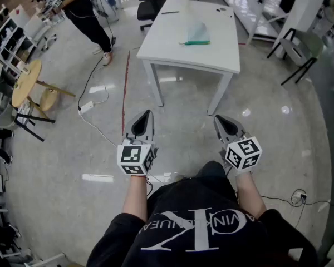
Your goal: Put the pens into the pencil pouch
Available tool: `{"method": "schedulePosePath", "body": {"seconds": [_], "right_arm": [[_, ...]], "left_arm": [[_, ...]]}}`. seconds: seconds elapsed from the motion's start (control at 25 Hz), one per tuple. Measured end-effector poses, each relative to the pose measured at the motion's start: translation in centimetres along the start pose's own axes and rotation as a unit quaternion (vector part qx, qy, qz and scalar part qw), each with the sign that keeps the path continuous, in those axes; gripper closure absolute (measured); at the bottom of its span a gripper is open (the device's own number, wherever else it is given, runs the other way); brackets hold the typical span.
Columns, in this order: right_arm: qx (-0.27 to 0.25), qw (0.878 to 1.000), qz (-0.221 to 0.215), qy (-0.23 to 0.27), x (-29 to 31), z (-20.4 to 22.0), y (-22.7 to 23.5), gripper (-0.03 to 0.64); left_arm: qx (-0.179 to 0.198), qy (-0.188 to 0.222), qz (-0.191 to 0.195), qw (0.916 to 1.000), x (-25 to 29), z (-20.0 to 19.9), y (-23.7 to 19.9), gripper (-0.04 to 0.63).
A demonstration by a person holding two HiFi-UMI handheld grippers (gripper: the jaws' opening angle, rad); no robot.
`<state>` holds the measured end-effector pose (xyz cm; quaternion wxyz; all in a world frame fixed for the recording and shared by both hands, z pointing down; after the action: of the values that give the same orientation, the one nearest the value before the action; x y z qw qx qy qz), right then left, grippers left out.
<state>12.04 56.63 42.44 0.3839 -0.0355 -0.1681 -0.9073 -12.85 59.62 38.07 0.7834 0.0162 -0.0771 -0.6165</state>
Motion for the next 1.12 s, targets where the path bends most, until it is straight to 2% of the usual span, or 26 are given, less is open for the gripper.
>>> {"method": "schedulePosePath", "body": {"seconds": [0.52, 0.64, 0.68, 0.72, 0.8, 1.12], "right_arm": [[0.009, 1.0, 0.019, 0.001, -0.2, 0.9, -0.2, 0.607], [0.023, 0.999, 0.026, 0.009, -0.3, 0.8, 0.2, 0.554], [0.026, 0.999, 0.026, 0.01, -0.4, 0.8, 0.2, 0.515], [0.029, 0.999, 0.026, 0.012, -0.5, 0.8, 0.2, 0.477], [0.035, 0.999, 0.03, 0.017, -0.8, 0.7, 0.3, 0.46], [0.044, 0.998, 0.045, 0.016, -0.1, 0.6, 1.2, 0.46]], "left_arm": [[-0.013, -0.015, 0.011, 0.9997, -0.1, 1.2, -0.1, 0.591], [-0.028, -0.011, 0.011, 0.9995, -0.1, 1.2, -0.2, 0.587], [-0.034, -0.009, 0.012, 0.9993, -0.2, 1.2, -0.3, 0.579], [-0.037, -0.008, 0.012, 0.9992, -0.4, 1.2, -0.3, 0.543], [-0.04, -0.009, 0.011, 0.9991, -0.7, 1.3, -0.6, 0.454], [-0.044, -0.024, 0.002, 0.9987, 0.4, 2.5, -2.3, 0.449]]}}
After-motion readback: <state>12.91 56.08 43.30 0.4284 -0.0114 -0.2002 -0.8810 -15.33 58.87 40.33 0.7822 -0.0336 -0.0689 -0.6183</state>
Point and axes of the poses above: the fingertips, and each gripper's own axes: x forward along the fingers, y to its right, z out of its underside, the point moved 3 cm from there along -x, backward along the fingers, and after that the axes turned 7 degrees about x, right-handed, at the moved point
